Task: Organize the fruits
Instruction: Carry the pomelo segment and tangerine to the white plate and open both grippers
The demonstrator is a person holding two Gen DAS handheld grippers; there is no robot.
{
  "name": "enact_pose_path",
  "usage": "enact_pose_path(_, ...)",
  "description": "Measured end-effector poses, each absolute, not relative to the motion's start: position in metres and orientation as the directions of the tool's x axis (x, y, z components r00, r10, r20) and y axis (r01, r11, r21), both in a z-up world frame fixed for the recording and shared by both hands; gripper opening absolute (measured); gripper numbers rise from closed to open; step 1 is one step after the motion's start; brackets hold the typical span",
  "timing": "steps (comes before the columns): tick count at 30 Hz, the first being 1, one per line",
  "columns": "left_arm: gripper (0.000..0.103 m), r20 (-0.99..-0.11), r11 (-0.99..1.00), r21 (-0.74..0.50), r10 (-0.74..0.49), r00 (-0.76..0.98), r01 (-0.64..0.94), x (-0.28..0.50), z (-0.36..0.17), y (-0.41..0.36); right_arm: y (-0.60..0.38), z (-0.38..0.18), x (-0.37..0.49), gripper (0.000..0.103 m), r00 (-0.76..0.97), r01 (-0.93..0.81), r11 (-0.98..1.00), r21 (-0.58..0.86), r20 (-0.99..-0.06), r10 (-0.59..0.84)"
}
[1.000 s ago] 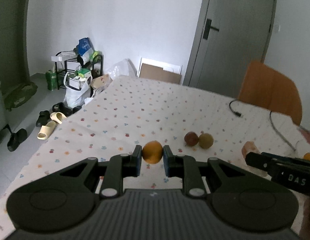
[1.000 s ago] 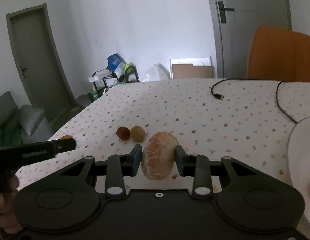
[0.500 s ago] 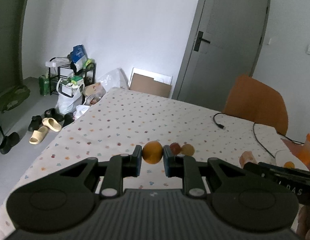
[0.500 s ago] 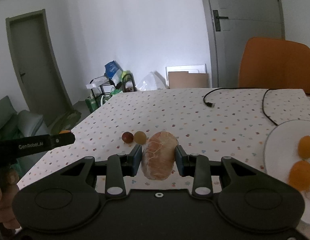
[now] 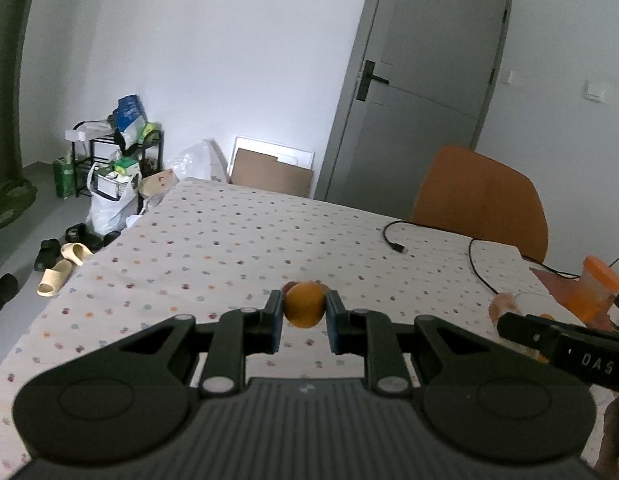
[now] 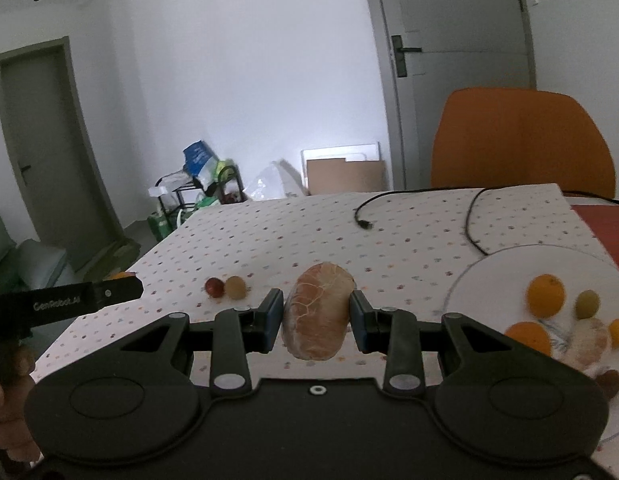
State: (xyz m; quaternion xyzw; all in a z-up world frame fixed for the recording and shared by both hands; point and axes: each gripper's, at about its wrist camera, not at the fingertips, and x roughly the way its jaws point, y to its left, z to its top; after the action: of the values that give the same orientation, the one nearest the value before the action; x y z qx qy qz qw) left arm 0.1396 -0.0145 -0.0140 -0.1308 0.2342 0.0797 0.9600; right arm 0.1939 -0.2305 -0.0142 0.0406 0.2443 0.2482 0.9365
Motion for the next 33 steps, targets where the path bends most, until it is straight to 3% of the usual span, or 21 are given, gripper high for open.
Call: enact_pose_path(33, 0.021, -0.457, 0.988, -0.154, -0.1, 0.884, 0.032, 0.196, -0.005, -0.133, -0.353, -0.004, 0.206, 0.034, 0.876, -0.243, 0.948, 0.206, -0.373, 0.305)
